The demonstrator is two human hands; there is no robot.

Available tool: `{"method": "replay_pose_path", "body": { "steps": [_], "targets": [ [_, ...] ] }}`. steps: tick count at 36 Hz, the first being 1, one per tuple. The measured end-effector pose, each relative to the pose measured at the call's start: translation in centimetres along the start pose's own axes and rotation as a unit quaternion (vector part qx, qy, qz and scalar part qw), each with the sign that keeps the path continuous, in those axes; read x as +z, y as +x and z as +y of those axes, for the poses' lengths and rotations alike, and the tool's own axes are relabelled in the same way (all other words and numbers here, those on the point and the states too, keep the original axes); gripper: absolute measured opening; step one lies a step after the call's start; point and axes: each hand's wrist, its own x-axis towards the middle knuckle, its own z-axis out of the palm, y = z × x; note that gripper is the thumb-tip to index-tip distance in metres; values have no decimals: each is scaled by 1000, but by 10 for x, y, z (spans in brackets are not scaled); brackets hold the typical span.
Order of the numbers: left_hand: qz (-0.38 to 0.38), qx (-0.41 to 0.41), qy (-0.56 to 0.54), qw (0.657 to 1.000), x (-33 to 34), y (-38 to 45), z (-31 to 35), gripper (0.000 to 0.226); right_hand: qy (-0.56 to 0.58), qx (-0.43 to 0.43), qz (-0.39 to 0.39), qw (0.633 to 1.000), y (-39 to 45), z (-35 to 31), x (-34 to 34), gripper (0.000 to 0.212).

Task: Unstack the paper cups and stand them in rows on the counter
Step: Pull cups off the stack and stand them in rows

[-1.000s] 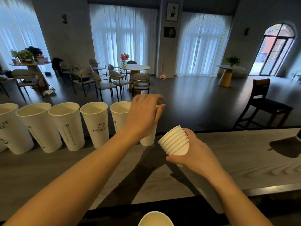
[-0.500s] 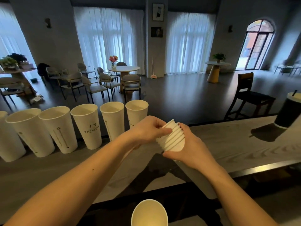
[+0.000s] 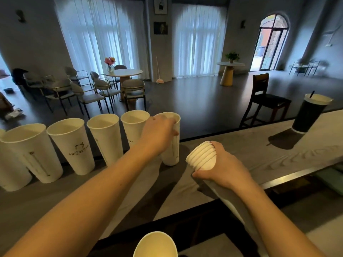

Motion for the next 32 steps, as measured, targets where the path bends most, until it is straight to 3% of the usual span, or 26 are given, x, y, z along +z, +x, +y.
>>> {"method": "replay_pose_path", "body": {
  "steps": [7, 13, 17, 20, 23, 26, 28, 32],
  "targets": [
    [-2, 16, 117, 993, 17, 29, -6, 22, 9, -8, 6, 1000, 9, -5, 4, 111],
    [-19, 8, 107, 994, 20, 37, -14, 32, 13, -18, 7, 1000, 11, -8, 8, 112],
    [-1, 30, 82, 996, 13, 37, -15, 51, 7, -22, 4, 1000, 8, -13, 6, 112],
    [49, 35, 38, 997, -4, 32, -14, 60, 11, -30, 5, 999, 1, -18, 4, 112],
    [91, 19, -48, 995, -21, 17, -7, 45, 18, -51, 9, 998, -6, -25, 2, 109],
    [0, -29, -220, 975, -37, -8, 2, 29, 40, -68, 1, 997, -15, -39, 3, 107],
    [-64, -40, -300, 951, -50, -26, 5, 31, 52, -81, -2, 995, -22, -51, 6, 106],
    [-81, -47, -364, 927, -69, -63, -3, 29, 62, -104, -14, 992, -38, -74, 13, 98]
  ]
}}
